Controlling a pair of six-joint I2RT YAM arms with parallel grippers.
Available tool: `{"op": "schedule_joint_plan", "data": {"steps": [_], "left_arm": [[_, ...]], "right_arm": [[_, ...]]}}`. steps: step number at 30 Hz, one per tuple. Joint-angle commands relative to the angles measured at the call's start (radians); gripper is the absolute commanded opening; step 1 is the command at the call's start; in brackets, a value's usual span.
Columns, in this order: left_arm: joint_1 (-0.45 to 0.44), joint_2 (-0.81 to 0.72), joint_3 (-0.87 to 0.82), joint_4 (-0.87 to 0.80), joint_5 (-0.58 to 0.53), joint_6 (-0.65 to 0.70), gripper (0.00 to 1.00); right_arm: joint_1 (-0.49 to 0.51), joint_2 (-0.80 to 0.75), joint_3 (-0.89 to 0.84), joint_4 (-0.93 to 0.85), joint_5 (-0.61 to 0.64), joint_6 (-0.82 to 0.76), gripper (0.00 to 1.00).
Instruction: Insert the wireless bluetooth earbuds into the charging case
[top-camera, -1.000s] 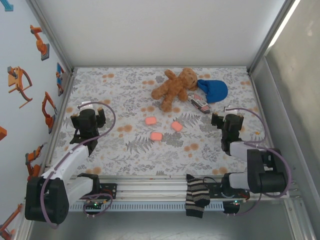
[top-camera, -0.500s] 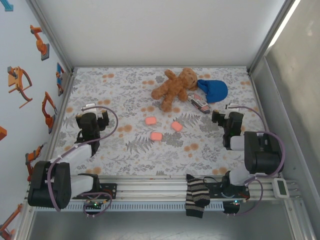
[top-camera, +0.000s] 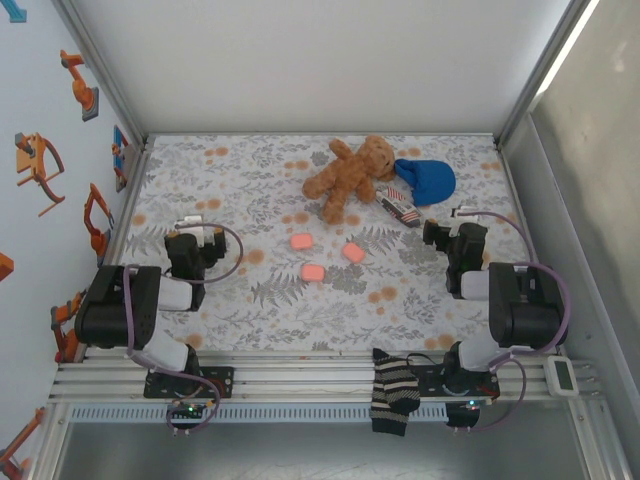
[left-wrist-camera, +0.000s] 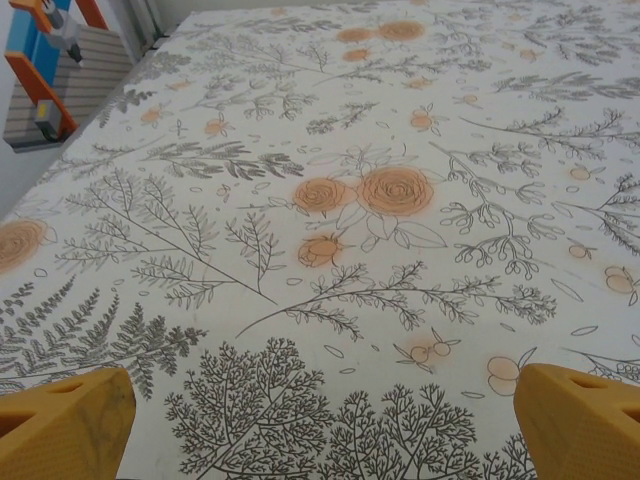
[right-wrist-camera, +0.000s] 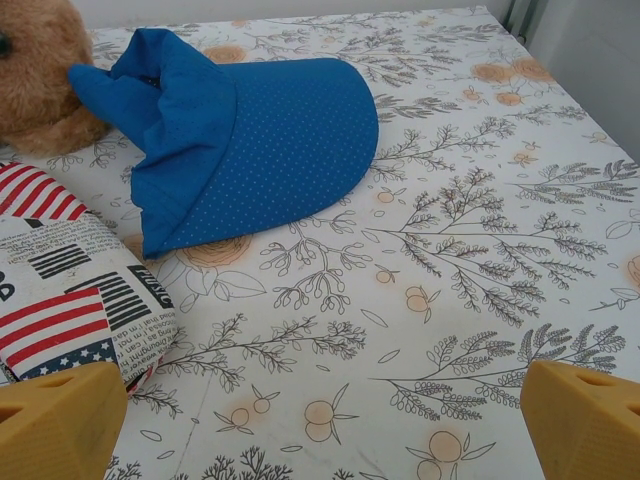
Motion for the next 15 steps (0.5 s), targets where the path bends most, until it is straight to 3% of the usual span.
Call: {"op": "schedule_joint_plan", "data": {"steps": [1,4,15], "left_arm": [[0.029,-0.016,0.081,-0.066,0.075,-0.004,0.96],[0.112,-0.022,0.125,-0.157,0.195,-0.068,0.96],[0.092,-0.013,0.126,-0.144,0.154,-0.053,0.96]], "right_arm": [[-0.001,-0.004,0.015,0.008,-0.002,0.006,0.99],[0.000,-0.004,0.014,0.008,-0.001,0.006,1.00],[0.003,-0.003,0.018,0.007,0.003,0.002,1.00]]}}
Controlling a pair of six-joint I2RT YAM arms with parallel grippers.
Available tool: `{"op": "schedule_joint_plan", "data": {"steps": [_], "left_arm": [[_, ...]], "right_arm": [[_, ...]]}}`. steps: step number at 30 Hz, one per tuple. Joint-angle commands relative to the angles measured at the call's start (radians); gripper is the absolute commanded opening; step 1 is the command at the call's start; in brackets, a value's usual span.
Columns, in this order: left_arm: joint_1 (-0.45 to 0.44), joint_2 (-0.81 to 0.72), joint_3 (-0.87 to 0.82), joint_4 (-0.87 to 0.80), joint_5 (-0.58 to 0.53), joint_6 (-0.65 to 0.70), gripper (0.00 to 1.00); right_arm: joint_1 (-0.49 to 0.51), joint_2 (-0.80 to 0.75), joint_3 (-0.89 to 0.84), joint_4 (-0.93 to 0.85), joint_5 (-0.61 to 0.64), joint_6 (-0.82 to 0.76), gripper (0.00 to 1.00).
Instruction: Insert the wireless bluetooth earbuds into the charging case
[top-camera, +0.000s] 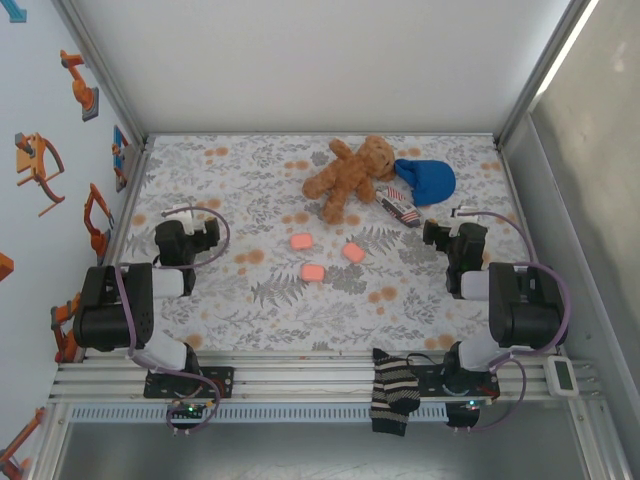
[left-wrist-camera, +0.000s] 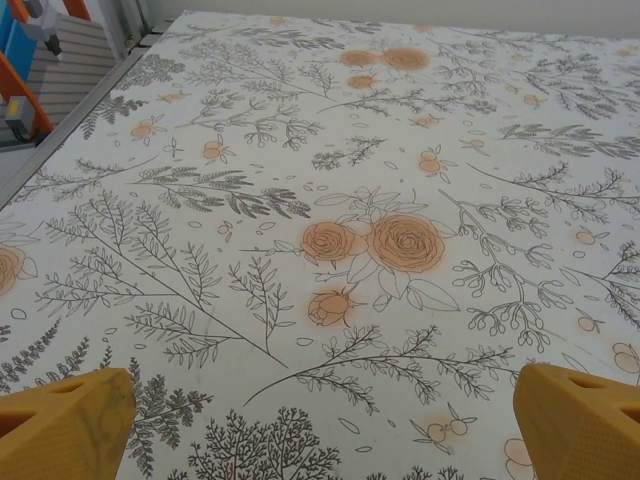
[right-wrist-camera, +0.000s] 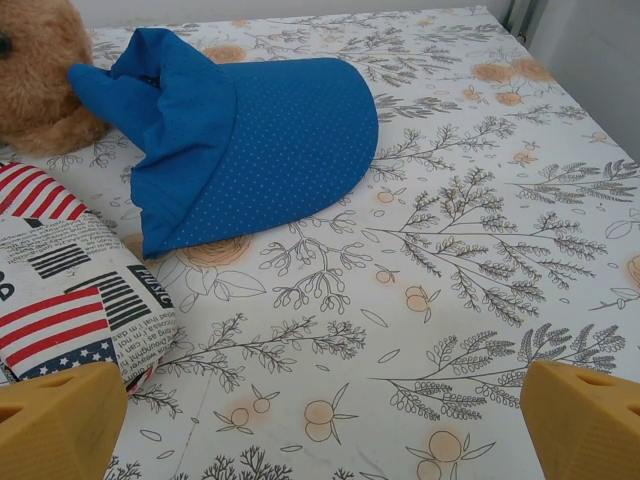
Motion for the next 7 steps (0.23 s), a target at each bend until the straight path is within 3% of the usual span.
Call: {"op": "schedule_joint_plan", "data": {"steps": [1,7], "left_arm": [[-0.009,-0.006,0.010,-0.013,0.001,-0.006,0.96],[-0.009,-0.007,0.010,-0.014,-0.001,-0.006,0.96]], "right_arm": [[0.003,-0.003,0.018,0.005,0.004,0.002,1.00],[0.005,-0.003,0.018,0.005,0.009,0.001,1.00]]}}
